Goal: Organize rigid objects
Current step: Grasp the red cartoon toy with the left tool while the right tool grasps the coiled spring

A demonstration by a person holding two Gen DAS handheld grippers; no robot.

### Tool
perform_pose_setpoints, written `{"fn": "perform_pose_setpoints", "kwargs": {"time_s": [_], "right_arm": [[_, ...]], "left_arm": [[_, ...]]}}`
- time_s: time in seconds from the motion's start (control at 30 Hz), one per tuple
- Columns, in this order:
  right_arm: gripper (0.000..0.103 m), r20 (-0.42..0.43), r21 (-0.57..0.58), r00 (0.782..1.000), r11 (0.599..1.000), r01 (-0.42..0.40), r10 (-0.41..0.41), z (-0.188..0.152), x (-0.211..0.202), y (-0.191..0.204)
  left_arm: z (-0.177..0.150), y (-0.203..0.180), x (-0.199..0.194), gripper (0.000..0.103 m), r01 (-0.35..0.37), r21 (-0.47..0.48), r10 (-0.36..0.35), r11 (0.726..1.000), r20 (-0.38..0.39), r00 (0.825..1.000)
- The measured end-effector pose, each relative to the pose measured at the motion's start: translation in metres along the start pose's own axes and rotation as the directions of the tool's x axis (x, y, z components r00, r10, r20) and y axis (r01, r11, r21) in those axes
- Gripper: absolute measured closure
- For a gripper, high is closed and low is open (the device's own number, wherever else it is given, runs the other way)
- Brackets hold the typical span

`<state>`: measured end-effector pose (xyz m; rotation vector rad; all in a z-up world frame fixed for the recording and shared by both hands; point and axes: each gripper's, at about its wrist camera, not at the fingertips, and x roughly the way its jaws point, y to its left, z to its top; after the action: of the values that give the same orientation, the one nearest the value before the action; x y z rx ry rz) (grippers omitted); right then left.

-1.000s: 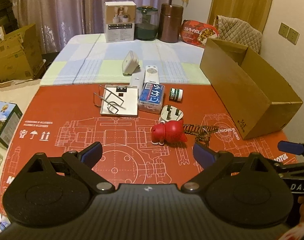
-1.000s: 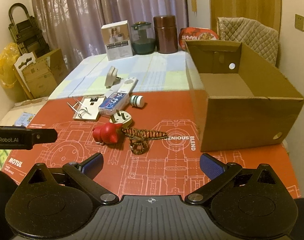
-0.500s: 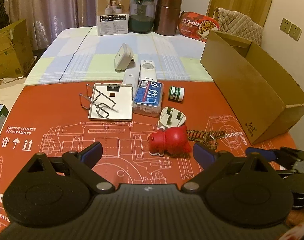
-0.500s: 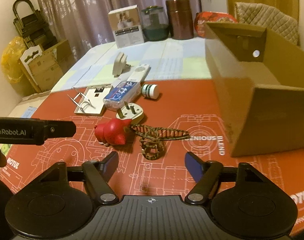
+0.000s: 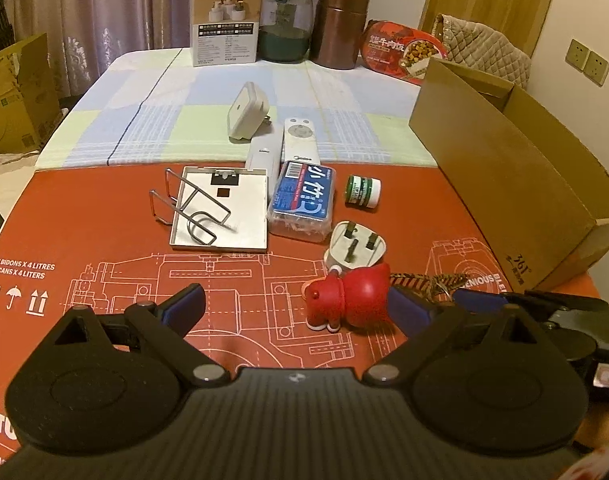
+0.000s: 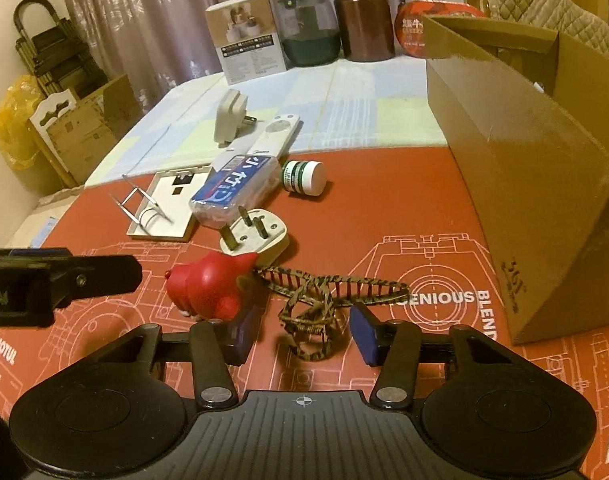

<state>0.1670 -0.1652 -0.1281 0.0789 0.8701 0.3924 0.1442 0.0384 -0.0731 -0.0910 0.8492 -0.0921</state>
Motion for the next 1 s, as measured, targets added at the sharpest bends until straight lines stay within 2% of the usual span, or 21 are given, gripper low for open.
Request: {"fn": "perform_pose_setpoints", "kwargs": {"time_s": [0.2, 0.37, 0.67, 0.83, 1.0], "right_arm": [[0.063, -0.015, -0.011, 1.000, 1.000, 0.024, -0.024, 0.002, 0.015, -0.001], [0.075, -0.005, -0.033, 0.999, 0.998, 0.054, -0.054, 0.003, 0.015, -0.004], [0.076, 0.005, -0.050, 0.993, 0.992, 0.114, -0.114, -0.001, 0.004, -0.015], [0.076, 0.005, -0.038, 0.993, 0.992, 0.122, -0.122, -0.004, 0.001, -0.020], [0.076, 0.012, -0.039, 0.993, 0.992, 0.122, -0.122, -0.005, 0.000, -0.021]], "left_arm": [[-0.002, 0.006, 0.004, 0.008, 0.002, -0.020, -0.002, 1.000, -0.003, 1.000], [-0.005, 0.006, 0.007, 0.008, 0.018, -0.020, -0.018, 1.000, -0.005, 1.000], [-0.008, -0.006, 0.024, 0.010, 0.051, -0.031, -0.052, 0.998, -0.016, 0.999], [-0.007, -0.015, 0.040, 0.010, 0.069, -0.051, -0.071, 0.996, -0.028, 0.997], [-0.003, -0.023, 0.055, 0.017, 0.070, -0.054, -0.072, 0.996, -0.039, 0.997]]}}
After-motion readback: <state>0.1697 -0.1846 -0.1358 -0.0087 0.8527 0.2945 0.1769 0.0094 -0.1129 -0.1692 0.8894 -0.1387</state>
